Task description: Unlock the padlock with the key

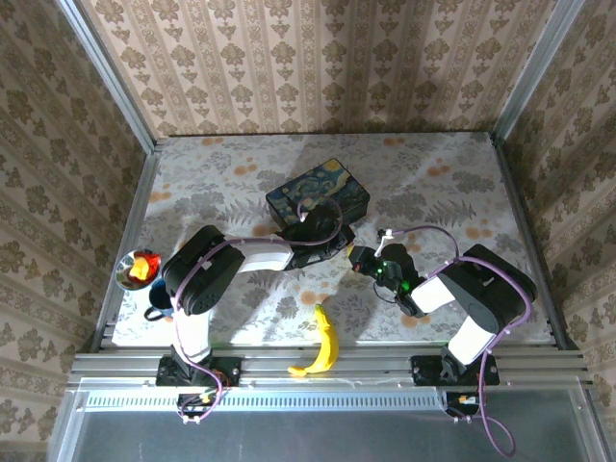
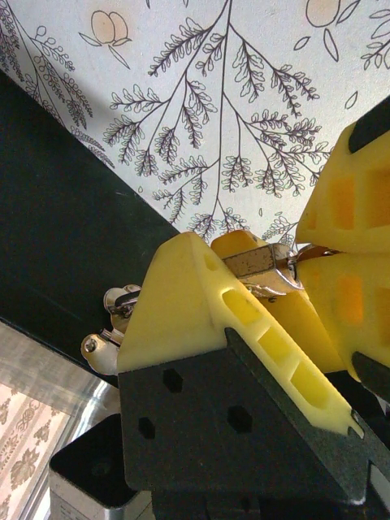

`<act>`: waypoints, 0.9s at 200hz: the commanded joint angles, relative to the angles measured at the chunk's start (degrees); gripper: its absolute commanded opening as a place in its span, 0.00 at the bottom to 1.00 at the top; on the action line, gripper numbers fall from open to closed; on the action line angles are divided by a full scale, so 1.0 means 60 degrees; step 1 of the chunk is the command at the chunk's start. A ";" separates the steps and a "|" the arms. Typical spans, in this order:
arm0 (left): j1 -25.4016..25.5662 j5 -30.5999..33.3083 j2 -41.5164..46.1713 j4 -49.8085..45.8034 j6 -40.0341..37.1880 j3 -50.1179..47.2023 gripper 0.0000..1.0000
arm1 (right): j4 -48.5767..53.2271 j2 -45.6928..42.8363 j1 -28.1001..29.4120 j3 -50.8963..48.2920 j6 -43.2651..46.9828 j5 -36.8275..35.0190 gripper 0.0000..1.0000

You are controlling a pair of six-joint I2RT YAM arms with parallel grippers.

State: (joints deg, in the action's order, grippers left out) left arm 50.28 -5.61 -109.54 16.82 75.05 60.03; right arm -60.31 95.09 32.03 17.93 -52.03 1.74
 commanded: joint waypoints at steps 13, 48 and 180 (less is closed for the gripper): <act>0.0260 -0.1102 -0.0157 0.0275 0.0504 -0.0161 0.00 | -0.0138 0.0117 -0.0094 0.0530 0.0444 -0.0348 0.00; 0.0280 -0.1131 -0.0156 0.0283 0.0480 -0.0132 0.00 | 0.0018 0.0253 -0.0167 0.0727 0.0629 -0.0293 0.00; 0.0328 -0.1248 -0.0165 0.0209 0.0378 0.0036 0.00 | 0.1666 0.0368 -0.0412 0.1830 0.1114 0.0101 0.00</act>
State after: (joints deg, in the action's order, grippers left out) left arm 49.39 -2.61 -110.54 18.85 75.00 60.03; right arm -51.22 96.88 30.57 24.84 -46.94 3.40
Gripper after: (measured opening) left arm 0.291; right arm 0.042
